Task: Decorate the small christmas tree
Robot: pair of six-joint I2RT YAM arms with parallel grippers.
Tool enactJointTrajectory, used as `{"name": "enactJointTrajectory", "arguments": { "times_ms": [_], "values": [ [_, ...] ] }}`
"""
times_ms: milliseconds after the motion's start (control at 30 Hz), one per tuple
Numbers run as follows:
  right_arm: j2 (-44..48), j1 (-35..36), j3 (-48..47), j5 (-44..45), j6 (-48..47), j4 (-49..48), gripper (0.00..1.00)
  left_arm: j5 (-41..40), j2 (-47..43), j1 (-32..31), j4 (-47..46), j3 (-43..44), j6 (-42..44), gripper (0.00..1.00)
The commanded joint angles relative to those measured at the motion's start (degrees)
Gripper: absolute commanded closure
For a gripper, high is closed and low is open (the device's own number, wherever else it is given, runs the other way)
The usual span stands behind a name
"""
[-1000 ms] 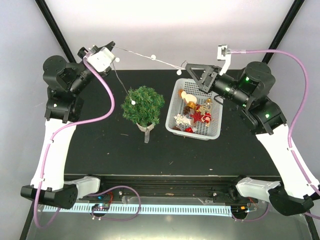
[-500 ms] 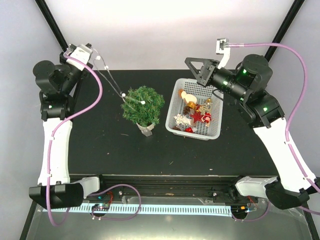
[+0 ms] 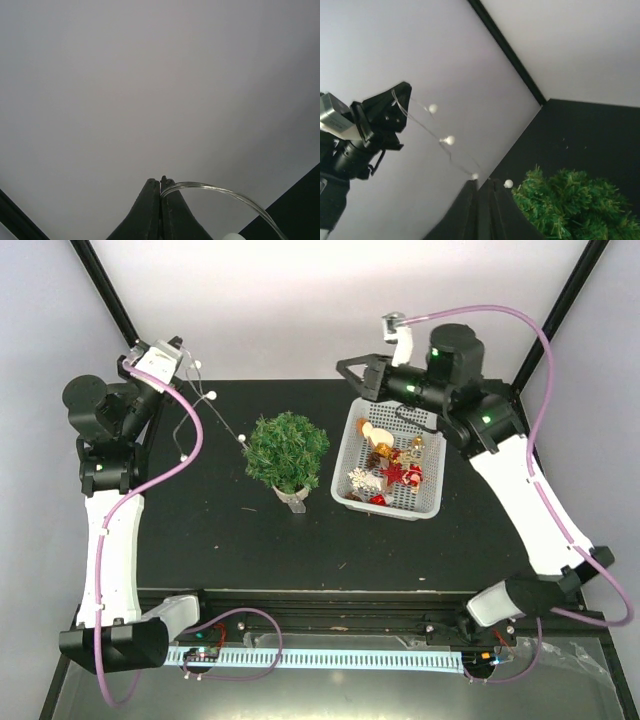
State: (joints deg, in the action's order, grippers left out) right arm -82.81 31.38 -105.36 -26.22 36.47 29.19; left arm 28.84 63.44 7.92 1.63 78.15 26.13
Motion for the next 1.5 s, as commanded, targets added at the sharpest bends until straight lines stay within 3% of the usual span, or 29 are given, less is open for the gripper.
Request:
{"name": "enactJointTrajectory", "arguments": {
  "times_ms": [0, 200, 467, 600, 700, 867, 1000, 1467],
  "values": [
    [-5.1, 4.7, -9.0, -3.1, -8.3, 10.6, 0.84, 3.2, 0.1, 0.5, -0.1, 1.2, 0.7, 0.98],
    [-13.8, 12.2, -18.7, -3.5, -12.3, 16.8, 0.6, 5.4, 1.2, 0.5, 1.7, 3.4, 0.1, 0.98],
    [-17.5, 15.8, -14.8, -4.1, -8.2, 8.3, 0.34, 8.4, 1.9, 0.5, 2.7, 5.9, -1.3, 0.98],
    [-18.3, 15.9, -10.2, -4.7, -4.2, 0.9, 0.33, 10.4, 1.8, 0.4, 3.8, 6.9, -1.5, 0.98],
    [-20.2, 17.5, -11.0, -4.5, -3.4, -2.1, 0.38, 10.6, 1.8, 0.5, 4.2, 7.3, -1.7, 0.98],
    [-26.6, 21.9, -19.2, -2.2, -5.2, 2.8, 0.4, 10.5, 1.9, 0.5, 4.5, 7.6, -1.8, 0.98],
    [-28.6, 23.7, -20.1, -1.0, -4.1, 1.4, 0.4, 11.0, 1.9, 0.4, 5.2, 8.2, -2.1, 0.98],
    [-37.0, 24.3, -28.3, 5.8, -3.1, 0.7, 0.37, 13.1, 0.3, 0.3, 7.1, 9.7, -3.5, 0.98]
  ]
}}
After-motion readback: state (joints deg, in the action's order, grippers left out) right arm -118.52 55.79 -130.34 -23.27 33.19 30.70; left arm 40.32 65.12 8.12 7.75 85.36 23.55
